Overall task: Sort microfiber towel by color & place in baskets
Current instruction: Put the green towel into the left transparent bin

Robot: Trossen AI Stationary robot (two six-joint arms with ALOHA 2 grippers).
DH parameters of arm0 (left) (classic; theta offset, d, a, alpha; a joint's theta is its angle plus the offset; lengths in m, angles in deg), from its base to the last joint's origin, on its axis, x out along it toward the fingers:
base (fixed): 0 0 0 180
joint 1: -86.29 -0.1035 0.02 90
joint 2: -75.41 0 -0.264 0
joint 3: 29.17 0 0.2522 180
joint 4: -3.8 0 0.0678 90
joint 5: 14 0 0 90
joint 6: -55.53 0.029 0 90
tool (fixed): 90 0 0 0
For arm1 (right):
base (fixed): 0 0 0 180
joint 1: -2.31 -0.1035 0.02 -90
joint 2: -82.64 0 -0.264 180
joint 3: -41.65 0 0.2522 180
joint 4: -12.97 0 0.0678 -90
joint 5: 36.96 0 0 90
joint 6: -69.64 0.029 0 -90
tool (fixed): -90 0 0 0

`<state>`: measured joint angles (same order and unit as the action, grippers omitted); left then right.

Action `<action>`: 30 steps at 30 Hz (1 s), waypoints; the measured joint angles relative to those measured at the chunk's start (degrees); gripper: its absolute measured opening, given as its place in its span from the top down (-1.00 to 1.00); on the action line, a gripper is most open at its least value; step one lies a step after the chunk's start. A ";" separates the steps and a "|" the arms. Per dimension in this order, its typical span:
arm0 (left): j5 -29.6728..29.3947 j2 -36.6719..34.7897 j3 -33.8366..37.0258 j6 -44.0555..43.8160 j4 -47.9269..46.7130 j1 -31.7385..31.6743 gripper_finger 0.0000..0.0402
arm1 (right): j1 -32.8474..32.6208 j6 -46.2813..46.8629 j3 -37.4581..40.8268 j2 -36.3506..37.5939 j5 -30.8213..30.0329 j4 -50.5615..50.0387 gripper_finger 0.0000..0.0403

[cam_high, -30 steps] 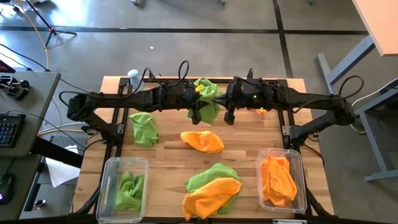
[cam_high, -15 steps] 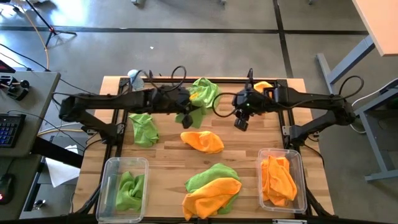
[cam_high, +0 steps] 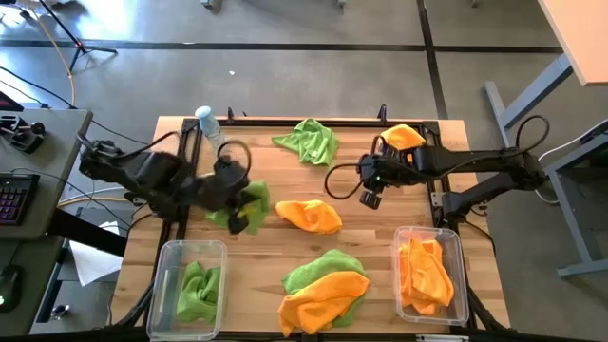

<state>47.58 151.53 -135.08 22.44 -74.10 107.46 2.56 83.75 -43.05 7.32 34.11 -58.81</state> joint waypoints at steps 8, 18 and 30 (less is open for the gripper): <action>1.39 4.36 -10.33 -20.80 -17.24 14.35 1.00 | 0.00 7.98 19.68 5.17 9.44 15.70 0.87; 13.36 8.57 -16.02 -48.08 -24.88 29.32 1.00 | 0.00 14.33 25.38 8.85 12.09 21.23 0.95; 22.59 14.75 -16.00 -70.45 -17.13 40.78 1.00 | 0.33 10.95 25.35 10.17 12.06 28.67 0.94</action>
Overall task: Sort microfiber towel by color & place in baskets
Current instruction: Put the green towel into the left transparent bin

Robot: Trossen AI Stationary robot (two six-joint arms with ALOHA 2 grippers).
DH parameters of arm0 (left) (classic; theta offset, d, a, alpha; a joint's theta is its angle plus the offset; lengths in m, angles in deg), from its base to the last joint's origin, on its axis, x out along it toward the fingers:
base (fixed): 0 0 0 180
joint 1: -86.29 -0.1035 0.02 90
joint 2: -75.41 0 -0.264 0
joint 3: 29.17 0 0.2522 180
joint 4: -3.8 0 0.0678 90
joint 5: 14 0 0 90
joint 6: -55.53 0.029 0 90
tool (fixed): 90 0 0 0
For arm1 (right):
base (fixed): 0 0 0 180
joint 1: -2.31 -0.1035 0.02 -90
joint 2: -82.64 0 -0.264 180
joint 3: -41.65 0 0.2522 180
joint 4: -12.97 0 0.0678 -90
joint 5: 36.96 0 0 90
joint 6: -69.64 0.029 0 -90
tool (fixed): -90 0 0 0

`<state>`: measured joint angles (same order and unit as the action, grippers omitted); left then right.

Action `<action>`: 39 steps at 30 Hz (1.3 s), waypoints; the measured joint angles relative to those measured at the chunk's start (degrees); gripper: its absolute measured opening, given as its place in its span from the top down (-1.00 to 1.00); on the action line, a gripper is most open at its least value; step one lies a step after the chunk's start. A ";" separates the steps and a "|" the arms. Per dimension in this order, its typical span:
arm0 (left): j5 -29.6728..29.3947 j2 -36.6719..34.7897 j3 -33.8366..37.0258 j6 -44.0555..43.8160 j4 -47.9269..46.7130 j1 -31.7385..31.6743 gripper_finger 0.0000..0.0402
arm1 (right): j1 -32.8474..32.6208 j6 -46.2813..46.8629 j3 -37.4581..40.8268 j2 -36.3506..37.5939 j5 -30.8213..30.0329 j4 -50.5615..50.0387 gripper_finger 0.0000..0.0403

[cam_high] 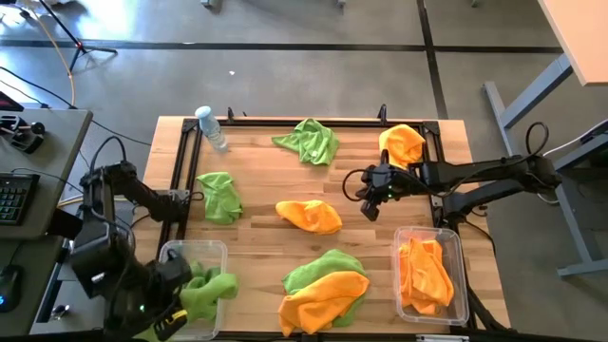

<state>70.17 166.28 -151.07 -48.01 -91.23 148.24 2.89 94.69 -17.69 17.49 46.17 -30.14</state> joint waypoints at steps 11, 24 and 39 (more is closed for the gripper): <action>-0.97 -1.63 7.99 -14.48 -8.53 3.84 1.00 | 0.17 -0.03 -0.02 -0.02 0.01 1.50 0.94; 0.88 -2.42 25.95 -15.21 -5.41 2.51 1.00 | 0.17 -1.10 -0.04 -0.04 0.04 5.16 0.94; -13.98 -2.39 40.24 15.35 17.49 4.79 1.00 | 0.17 -1.10 -0.04 -0.04 0.28 5.30 0.94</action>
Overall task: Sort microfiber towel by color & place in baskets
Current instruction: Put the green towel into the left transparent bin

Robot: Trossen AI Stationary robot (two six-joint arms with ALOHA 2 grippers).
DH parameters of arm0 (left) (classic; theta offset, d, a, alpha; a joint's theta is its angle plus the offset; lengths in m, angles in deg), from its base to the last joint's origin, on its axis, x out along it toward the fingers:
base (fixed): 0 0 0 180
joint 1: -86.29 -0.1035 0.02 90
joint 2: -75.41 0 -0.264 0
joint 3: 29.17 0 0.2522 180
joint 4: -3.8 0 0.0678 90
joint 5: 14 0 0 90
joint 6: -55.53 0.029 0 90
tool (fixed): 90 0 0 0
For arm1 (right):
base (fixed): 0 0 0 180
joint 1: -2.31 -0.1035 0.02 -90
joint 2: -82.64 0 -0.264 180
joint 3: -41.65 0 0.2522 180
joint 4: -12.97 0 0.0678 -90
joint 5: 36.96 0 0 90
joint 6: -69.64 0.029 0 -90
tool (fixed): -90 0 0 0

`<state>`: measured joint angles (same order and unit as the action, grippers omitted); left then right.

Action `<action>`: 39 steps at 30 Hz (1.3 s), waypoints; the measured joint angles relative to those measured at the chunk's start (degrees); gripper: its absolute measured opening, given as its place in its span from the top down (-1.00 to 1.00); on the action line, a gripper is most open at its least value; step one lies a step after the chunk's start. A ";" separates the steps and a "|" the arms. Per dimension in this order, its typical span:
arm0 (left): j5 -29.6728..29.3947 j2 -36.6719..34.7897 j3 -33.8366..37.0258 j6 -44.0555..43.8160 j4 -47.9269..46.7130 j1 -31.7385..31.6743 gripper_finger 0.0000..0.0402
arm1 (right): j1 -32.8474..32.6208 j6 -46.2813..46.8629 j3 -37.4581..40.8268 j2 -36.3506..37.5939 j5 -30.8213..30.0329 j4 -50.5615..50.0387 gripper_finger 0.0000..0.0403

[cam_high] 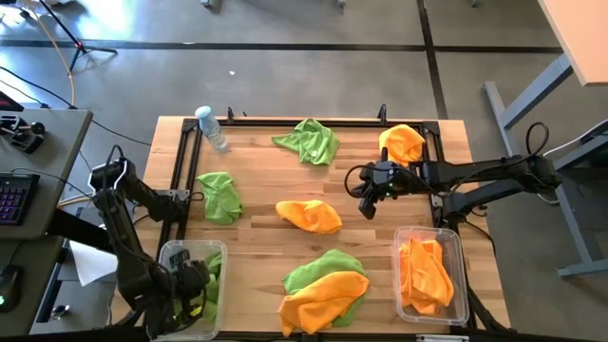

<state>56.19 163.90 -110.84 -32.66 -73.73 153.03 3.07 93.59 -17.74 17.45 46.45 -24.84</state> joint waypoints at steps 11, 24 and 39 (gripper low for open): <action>-2.80 0.00 9.16 -1.02 7.39 4.34 1.00 | -0.01 1.99 0.00 0.00 1.05 0.00 0.94; 3.52 -0.02 20.72 14.07 25.45 4.26 1.00 | 0.00 16.60 0.00 0.00 0.82 0.07 0.94; 3.22 -0.04 21.33 11.01 27.44 3.01 0.68 | 0.00 19.58 0.00 0.00 0.81 0.03 0.94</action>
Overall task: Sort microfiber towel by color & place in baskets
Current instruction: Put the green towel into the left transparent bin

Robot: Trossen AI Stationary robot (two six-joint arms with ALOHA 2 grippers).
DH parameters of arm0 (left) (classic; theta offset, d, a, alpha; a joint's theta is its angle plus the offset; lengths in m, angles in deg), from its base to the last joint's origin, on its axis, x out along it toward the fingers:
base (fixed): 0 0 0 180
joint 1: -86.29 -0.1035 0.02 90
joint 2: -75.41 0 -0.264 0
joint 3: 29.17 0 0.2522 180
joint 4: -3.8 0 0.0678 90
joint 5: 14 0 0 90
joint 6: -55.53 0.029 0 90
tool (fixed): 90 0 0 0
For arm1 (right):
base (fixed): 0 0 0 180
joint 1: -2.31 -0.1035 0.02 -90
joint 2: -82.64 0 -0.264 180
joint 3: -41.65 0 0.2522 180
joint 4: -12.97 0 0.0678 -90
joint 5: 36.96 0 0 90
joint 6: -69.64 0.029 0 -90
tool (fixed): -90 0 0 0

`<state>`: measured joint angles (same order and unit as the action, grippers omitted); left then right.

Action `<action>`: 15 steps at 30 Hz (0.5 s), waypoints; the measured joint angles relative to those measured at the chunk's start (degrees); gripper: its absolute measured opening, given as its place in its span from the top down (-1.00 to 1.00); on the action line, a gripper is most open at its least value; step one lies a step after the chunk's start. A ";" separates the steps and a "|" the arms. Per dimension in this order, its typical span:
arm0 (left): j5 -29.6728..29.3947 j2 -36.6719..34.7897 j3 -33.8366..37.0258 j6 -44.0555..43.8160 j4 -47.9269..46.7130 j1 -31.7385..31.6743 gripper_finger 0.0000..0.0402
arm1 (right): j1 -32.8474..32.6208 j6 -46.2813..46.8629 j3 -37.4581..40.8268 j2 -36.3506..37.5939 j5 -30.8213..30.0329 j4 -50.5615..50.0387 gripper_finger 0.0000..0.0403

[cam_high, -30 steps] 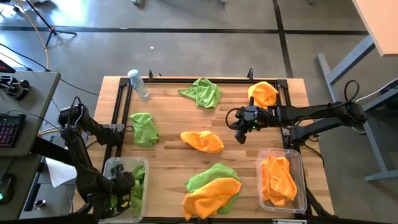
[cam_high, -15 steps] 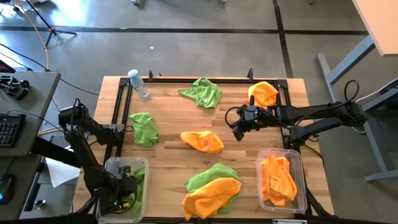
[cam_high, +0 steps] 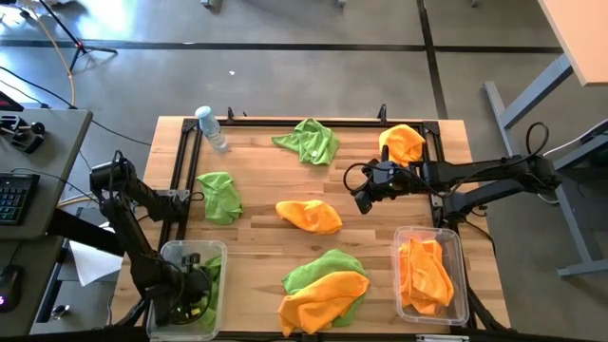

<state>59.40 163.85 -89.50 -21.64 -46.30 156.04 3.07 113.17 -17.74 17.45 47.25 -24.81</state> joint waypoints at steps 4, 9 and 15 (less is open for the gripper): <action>-0.06 0.00 0.00 0.30 0.24 0.00 0.49 | 0.00 0.00 0.00 0.00 0.00 -0.01 0.94; -0.11 -1.36 0.02 0.52 0.10 0.00 0.25 | 0.00 -0.02 0.00 0.00 0.00 -0.03 0.94; -0.83 -9.38 0.02 0.87 -2.57 0.00 0.12 | 0.00 -0.02 -0.01 0.00 0.00 -0.03 0.94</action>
<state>58.58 154.48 -89.48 -20.77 -48.87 156.04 3.07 113.15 -17.74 17.45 47.25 -24.84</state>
